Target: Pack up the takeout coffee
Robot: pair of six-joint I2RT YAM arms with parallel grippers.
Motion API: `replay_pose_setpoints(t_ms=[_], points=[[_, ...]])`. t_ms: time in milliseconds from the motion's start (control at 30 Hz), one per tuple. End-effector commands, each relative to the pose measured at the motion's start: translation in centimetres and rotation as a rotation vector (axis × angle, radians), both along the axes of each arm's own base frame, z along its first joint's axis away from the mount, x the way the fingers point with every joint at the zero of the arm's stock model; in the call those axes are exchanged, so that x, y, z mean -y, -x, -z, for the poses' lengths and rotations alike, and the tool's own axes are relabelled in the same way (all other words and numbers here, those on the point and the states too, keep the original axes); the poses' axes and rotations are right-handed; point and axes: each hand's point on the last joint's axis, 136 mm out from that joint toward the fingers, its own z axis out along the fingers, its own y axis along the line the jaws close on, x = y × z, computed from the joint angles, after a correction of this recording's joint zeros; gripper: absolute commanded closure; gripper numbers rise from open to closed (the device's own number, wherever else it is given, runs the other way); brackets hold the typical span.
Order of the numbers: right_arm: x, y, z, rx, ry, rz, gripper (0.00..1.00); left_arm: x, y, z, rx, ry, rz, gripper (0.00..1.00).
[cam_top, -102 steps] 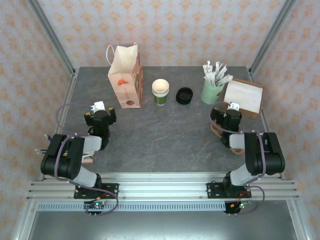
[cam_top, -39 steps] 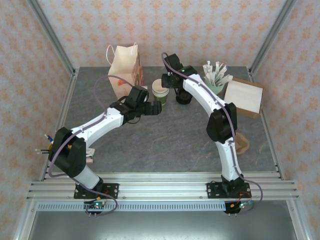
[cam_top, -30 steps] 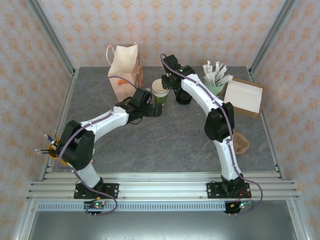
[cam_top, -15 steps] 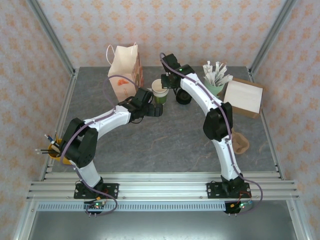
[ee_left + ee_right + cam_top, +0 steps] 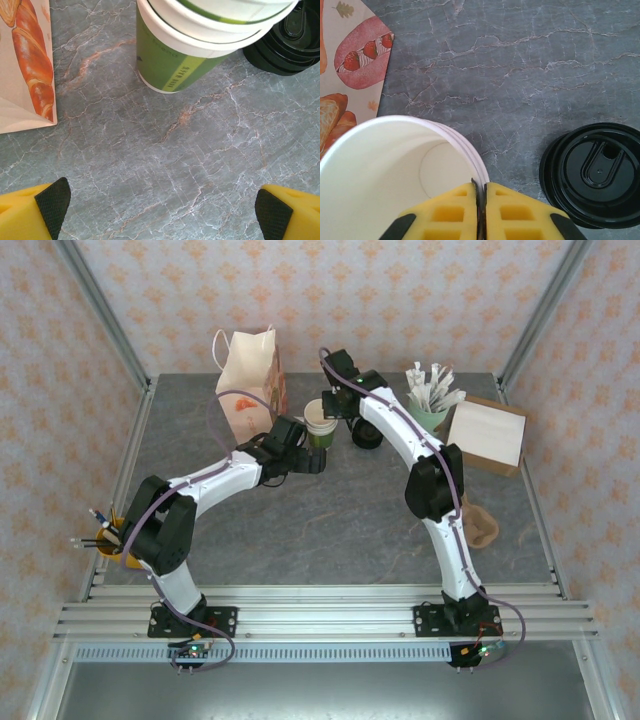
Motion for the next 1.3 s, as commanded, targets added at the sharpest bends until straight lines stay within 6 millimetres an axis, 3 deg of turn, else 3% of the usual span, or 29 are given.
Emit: replay_pose_setpoints(t_ms=[0, 100, 467, 900, 967, 1000, 1033, 1100, 1200, 1267], points=[[0.3, -0.2, -1.0, 0.022, 0.022, 0.012, 0.94, 0.1, -0.6, -0.1, 0.009, -0.001, 0.002, 0.0], [0.4, -0.1, -1.9, 0.04, 0.018, 0.015, 1.0, 0.0, -0.5, 0.0, 0.009, -0.003, 0.003, 0.0], [0.4, -0.2, -7.6, 0.178, -0.135, 0.085, 1.0, 0.1, -0.2, -1.6, 0.057, 0.014, 0.033, 0.0], [0.4, -0.1, -6.8, 0.142, -0.306, 0.123, 1.0, 0.5, 0.7, -3.9, 0.122, 0.087, 0.095, 0.0], [-0.5, 0.3, -5.8, 0.122, -0.354, 0.091, 1.0, 1.0, 0.4, -4.0, 0.149, 0.138, 0.132, 0.0], [0.5, 0.3, -5.5, 0.095, -0.314, 0.131, 1.0, 1.0, 0.1, -3.9, 0.156, 0.157, 0.137, 0.0], [1.1, 0.3, -6.0, 0.108, -0.323, 0.158, 1.0, 1.0, -0.1, -4.0, 0.161, 0.173, 0.145, 0.0], [-0.2, 0.4, -6.9, 0.155, -0.459, 0.13, 1.0, 1.2, -0.3, -4.2, 0.167, 0.172, 0.171, 0.0], [0.8, 0.9, -7.1, 0.133, -0.458, 0.183, 1.0, 0.9, -0.4, -4.6, 0.193, 0.137, 0.186, 0.0], [0.1, 0.9, -7.7, 0.17, -0.538, 0.153, 1.0, 0.5, -0.3, -4.8, 0.21, 0.107, 0.188, 0.0]])
